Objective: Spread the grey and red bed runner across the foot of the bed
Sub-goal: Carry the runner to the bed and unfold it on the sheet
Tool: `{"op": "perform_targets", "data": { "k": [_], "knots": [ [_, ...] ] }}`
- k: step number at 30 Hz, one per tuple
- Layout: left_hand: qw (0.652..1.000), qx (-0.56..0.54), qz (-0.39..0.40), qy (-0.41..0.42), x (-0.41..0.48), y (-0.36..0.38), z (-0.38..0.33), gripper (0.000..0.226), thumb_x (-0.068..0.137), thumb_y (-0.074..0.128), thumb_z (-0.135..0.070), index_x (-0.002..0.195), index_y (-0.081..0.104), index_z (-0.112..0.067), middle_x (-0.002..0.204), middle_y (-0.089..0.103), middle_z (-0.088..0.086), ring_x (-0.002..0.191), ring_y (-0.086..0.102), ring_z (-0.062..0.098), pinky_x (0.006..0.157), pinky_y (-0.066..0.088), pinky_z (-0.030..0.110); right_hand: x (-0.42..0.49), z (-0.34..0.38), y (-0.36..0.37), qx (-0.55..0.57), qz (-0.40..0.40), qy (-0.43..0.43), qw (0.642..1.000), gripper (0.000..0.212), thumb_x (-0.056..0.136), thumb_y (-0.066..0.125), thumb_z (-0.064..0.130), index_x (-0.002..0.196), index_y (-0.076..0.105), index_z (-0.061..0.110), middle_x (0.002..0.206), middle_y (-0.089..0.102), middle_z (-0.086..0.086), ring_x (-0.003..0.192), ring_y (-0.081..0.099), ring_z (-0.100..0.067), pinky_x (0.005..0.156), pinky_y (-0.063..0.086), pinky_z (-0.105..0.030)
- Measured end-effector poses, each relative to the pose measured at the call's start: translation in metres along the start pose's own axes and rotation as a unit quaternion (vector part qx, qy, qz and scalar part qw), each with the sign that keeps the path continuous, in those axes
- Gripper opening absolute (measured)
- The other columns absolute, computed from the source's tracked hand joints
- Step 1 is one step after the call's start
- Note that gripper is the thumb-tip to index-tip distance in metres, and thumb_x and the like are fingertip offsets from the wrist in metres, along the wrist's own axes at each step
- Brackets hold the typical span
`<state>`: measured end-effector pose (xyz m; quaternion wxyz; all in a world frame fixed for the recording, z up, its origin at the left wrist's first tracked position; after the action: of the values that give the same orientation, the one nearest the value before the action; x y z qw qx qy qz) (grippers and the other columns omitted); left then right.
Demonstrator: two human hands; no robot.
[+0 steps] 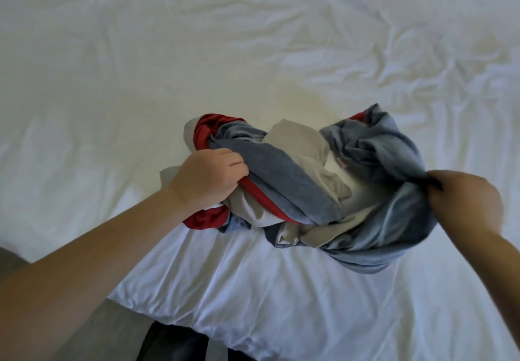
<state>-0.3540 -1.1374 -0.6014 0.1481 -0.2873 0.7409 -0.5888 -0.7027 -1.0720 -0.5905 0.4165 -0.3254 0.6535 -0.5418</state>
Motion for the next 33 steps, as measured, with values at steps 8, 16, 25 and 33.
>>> {"op": "perform_targets", "data": {
  "k": [8, 16, 25, 33],
  "knots": [
    [0.996, -0.075, -0.049, -0.016, 0.058, -0.002, -0.072, 0.022, 0.073, 0.057, -0.013, 0.088, 0.073, -0.009, 0.084, 0.069, 0.005, 0.074, 0.062, 0.025, 0.056, 0.049, 0.038, 0.004, -0.002, 0.016, 0.070, -0.009, 0.001, 0.998, 0.033, 0.085, 0.060, 0.039, 0.114, 0.066, 0.025, 0.109, 0.067, -0.005, 0.096, 0.063, -0.032, 0.066, 0.044, -0.032],
    [0.989, -0.045, 0.116, -0.080, 0.132, 0.094, -0.170, 0.046, 0.073, 0.067, -0.052, 0.100, 0.055, -0.017, 0.097, 0.060, 0.005, 0.086, 0.058, 0.027, 0.066, 0.043, 0.033, 0.016, -0.001, 0.047, 0.021, 0.045, -0.030, 0.998, 0.036, 0.084, 0.061, 0.041, 0.114, 0.053, 0.022, 0.105, 0.059, -0.008, 0.086, 0.061, -0.034, 0.060, 0.040, -0.031],
    [0.995, 0.061, 0.075, -0.021, 0.157, 0.136, -0.236, 0.026, 0.055, 0.082, -0.029, 0.077, 0.069, -0.027, 0.053, 0.056, -0.006, 0.042, 0.053, 0.007, 0.038, 0.037, 0.022, 0.003, -0.092, 0.070, 0.095, 0.018, 0.067, 0.993, 0.024, 0.075, 0.051, 0.007, 0.090, 0.064, 0.022, 0.072, 0.059, -0.004, 0.060, 0.047, -0.027, 0.050, 0.033, -0.027],
    [0.984, 0.010, 0.154, 0.093, 0.160, 0.171, -0.297, 0.025, 0.057, 0.082, -0.029, 0.077, 0.066, -0.028, 0.067, 0.062, -0.005, 0.056, 0.061, 0.011, 0.044, 0.042, 0.025, -0.081, -0.184, 0.113, 0.227, 0.032, 0.251, 0.940, 0.026, 0.069, 0.060, 0.007, 0.091, 0.063, 0.021, 0.066, 0.060, 0.006, 0.063, 0.053, -0.027, 0.050, 0.036, -0.028]
  ]
}}
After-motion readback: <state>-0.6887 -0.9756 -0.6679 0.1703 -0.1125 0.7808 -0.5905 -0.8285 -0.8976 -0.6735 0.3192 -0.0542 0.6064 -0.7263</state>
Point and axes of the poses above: each hand's wrist, its own x-axis towards the middle knuckle, its own y-axis out of the palm, z = x × y, the point moved 8 cm from there along x, towards the middle knuckle
